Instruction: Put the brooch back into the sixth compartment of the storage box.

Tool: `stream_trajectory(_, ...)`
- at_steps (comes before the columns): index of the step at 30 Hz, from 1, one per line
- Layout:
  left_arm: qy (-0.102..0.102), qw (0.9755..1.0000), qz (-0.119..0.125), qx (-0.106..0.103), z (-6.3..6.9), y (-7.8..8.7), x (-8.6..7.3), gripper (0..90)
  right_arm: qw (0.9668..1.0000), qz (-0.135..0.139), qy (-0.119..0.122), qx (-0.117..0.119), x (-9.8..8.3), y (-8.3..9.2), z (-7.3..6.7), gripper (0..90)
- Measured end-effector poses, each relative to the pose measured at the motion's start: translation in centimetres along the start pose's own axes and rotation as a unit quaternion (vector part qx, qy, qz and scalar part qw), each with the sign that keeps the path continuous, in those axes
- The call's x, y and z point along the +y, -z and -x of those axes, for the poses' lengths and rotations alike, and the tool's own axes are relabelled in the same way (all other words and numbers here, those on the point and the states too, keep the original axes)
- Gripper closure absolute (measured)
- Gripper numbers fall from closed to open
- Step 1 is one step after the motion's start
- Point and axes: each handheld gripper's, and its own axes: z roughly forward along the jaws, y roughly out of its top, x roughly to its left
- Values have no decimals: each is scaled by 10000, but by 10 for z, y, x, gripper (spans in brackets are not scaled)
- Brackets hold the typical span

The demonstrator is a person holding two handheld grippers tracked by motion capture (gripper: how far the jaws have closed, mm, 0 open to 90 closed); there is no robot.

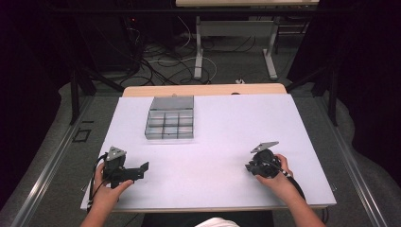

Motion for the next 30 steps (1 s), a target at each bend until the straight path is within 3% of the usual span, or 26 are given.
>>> stream_trajectory(30,-29,10000,-37,-11,0,-2,0,4,9999,24,-120,59,0,1,-1,789)
